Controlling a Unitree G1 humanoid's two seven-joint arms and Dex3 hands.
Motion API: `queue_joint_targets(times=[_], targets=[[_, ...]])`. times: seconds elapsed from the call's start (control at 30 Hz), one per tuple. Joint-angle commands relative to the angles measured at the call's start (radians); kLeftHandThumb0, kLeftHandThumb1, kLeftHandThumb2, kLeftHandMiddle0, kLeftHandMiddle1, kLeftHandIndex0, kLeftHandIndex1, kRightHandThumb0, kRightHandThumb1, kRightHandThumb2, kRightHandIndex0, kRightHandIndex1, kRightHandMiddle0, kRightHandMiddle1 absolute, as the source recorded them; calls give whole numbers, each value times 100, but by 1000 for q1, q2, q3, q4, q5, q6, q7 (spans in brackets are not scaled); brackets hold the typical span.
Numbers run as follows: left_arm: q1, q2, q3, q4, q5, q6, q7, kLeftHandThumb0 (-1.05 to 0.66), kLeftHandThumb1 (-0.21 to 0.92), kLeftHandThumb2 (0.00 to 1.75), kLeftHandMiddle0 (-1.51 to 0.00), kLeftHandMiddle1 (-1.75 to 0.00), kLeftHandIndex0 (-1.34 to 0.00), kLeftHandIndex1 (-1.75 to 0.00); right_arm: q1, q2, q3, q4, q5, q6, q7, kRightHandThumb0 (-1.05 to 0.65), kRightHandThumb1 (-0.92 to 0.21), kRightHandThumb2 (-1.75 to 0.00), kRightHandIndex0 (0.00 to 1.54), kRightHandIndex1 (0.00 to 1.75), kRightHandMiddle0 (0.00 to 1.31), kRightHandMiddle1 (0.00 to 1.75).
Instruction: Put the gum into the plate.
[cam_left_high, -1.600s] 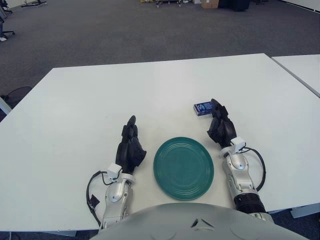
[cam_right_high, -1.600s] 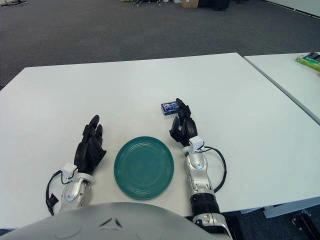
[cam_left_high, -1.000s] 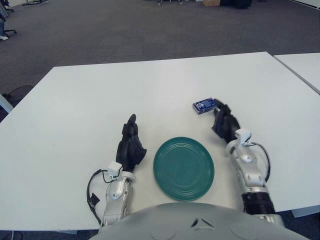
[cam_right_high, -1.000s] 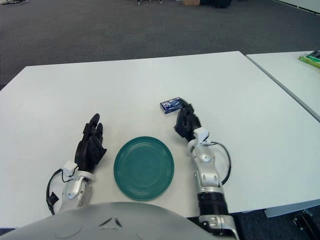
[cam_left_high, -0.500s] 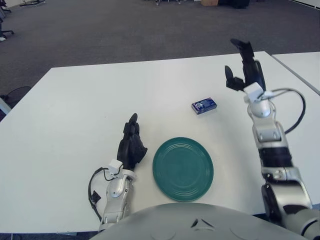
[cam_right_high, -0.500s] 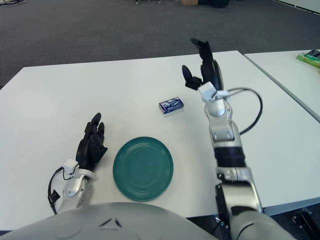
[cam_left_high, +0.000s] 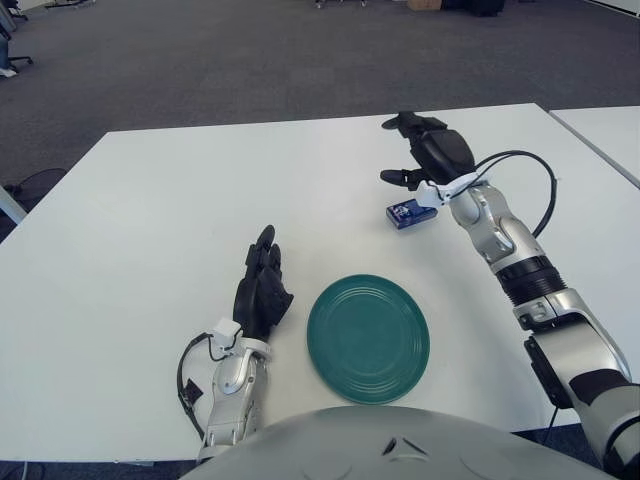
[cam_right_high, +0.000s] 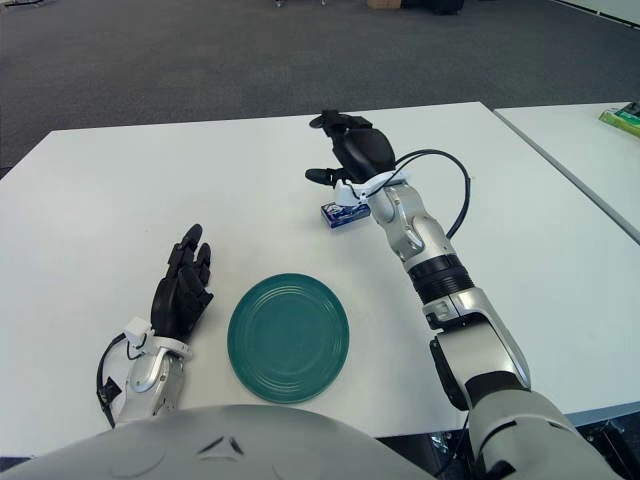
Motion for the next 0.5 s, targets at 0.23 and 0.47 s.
queue_joint_targets(times=[0.23,0.47], targets=[[22,-10,-7,27,-3,52,2,-105,92,99,-4,0,0,-39,-95,-2,95,253,-38,-69,-30,-80,-92,-53,36,3,1,93],[33,-7,-10,14,9,63,12,-104,92,99,-4,0,0,-36,-68,5,143,385,-37,-107,-56,-79,-92,-53,36,3,0,89]])
